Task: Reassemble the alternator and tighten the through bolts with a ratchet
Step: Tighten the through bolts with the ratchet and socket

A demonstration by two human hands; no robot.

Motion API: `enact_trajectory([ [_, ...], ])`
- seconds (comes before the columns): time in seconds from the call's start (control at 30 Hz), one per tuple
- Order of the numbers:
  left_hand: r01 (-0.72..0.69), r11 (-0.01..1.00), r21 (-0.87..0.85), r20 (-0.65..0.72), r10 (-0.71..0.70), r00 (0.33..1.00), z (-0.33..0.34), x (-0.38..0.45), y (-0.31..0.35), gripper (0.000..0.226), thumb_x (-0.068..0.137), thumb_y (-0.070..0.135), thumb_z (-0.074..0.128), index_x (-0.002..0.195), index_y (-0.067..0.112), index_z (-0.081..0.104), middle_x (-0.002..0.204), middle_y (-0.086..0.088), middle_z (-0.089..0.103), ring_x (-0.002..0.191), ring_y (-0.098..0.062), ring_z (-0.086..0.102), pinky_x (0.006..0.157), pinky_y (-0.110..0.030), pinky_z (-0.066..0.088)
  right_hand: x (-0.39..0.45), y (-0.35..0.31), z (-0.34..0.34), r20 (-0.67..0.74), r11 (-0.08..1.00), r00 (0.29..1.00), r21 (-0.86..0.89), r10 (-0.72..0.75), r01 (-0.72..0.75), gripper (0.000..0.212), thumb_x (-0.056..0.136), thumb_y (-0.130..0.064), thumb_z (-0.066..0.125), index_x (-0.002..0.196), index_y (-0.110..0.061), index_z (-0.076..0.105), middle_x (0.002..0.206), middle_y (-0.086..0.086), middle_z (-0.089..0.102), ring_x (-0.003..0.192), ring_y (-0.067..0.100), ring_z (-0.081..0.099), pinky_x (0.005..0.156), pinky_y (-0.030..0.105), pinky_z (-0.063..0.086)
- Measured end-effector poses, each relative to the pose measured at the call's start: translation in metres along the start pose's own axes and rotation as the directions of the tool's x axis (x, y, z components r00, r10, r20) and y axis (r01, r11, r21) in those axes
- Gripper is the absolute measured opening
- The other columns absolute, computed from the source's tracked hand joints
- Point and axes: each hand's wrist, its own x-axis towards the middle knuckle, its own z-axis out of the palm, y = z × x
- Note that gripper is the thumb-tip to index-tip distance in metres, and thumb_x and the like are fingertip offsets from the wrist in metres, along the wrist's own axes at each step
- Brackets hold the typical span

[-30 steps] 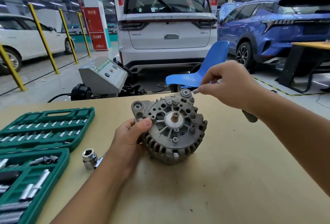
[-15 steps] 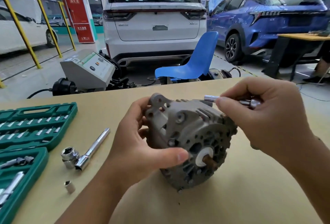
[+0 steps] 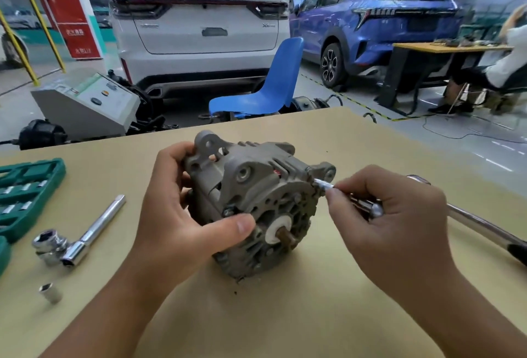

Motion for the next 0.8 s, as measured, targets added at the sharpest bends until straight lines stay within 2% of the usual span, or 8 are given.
enact_trajectory([
  [0.1,-0.001,1.0,-0.009,0.007,0.001,1.0,0.0,0.0,-0.001,0.088,0.052,0.045,0.093,0.13,0.037,0.053,0.121,0.004,0.067,0.109,-0.022,0.069,0.077,-0.021,0.059,-0.003,0.002,0.003,-0.039,0.995,0.994,-0.014,-0.101,0.1,0.013,0.081,-0.008,0.074,0.069,-0.01,0.072,0.057,-0.002,0.061,0.056,0.013,0.051,0.056,0.012,0.036],
  [0.23,-0.004,1.0,-0.021,0.011,0.005,1.0,0.0,-0.001,-0.004,0.088,0.052,0.043,0.092,0.131,0.035,0.053,0.122,0.001,0.067,0.11,-0.025,0.069,0.078,-0.022,0.059,-0.006,0.006,0.006,-0.053,0.973,0.973,-0.057,-0.226,0.223,0.012,0.084,-0.004,0.073,0.072,-0.004,0.071,0.06,0.005,0.061,0.051,0.021,0.053,0.055,0.025,0.039],
  [0.4,-0.005,1.0,-0.015,0.01,0.005,1.0,-0.002,-0.002,-0.004,0.087,0.053,0.042,0.09,0.131,0.035,0.053,0.122,0.0,0.067,0.11,-0.026,0.069,0.079,-0.028,0.06,0.0,0.01,0.004,0.016,0.939,0.943,-0.088,-0.333,0.333,0.016,0.087,-0.003,0.071,0.071,-0.001,0.068,0.06,0.007,0.056,0.048,0.027,0.05,0.046,0.035,0.041],
  [0.47,-0.008,1.0,-0.011,0.014,0.008,1.0,-0.001,-0.002,-0.003,0.084,0.052,0.042,0.089,0.129,0.038,0.053,0.122,0.002,0.067,0.11,-0.024,0.068,0.08,-0.031,0.06,0.004,0.011,0.0,0.074,0.915,0.923,-0.127,-0.377,0.383,0.022,0.089,-0.004,0.07,0.067,-0.001,0.067,0.058,0.006,0.052,0.044,0.028,0.044,0.041,0.034,0.038],
  [0.57,-0.013,1.0,-0.005,0.008,0.013,1.0,-0.001,-0.002,-0.001,0.082,0.053,0.042,0.087,0.128,0.04,0.053,0.122,0.003,0.068,0.108,-0.022,0.068,0.08,-0.033,0.06,0.011,0.005,-0.009,0.167,0.856,0.884,-0.228,-0.436,0.465,0.026,0.089,-0.004,0.067,0.064,-0.004,0.063,0.058,0.004,0.046,0.043,0.028,0.035,0.04,0.028,0.03],
  [0.63,-0.012,1.0,0.008,0.0,0.012,1.0,-0.001,-0.003,-0.002,0.083,0.053,0.042,0.087,0.129,0.039,0.053,0.122,0.003,0.067,0.108,-0.022,0.068,0.082,-0.035,0.058,0.014,0.0,-0.013,0.226,0.803,0.861,-0.312,-0.456,0.507,0.026,0.086,-0.001,0.069,0.062,-0.006,0.059,0.057,0.003,0.042,0.043,0.027,0.033,0.048,0.024,0.017],
  [0.73,-0.011,1.0,0.001,-0.012,0.011,1.0,0.001,-0.002,-0.002,0.085,0.052,0.042,0.087,0.13,0.038,0.053,0.124,0.002,0.067,0.11,-0.023,0.068,0.083,-0.034,0.057,0.015,-0.006,-0.016,0.302,0.763,0.852,-0.384,-0.428,0.52,0.025,0.076,0.005,0.073,0.061,-0.008,0.058,0.056,0.004,0.04,0.04,0.026,0.032,0.055,0.025,0.002],
  [0.8,-0.016,1.0,0.0,-0.015,0.016,1.0,0.002,-0.002,-0.001,0.084,0.052,0.042,0.088,0.129,0.038,0.053,0.124,0.002,0.067,0.11,-0.024,0.068,0.08,-0.031,0.059,0.016,-0.008,-0.015,0.333,0.756,0.856,-0.412,-0.395,0.509,0.029,0.071,0.007,0.077,0.061,-0.01,0.055,0.056,0.003,0.039,0.04,0.025,0.029,0.06,0.023,-0.001],
])
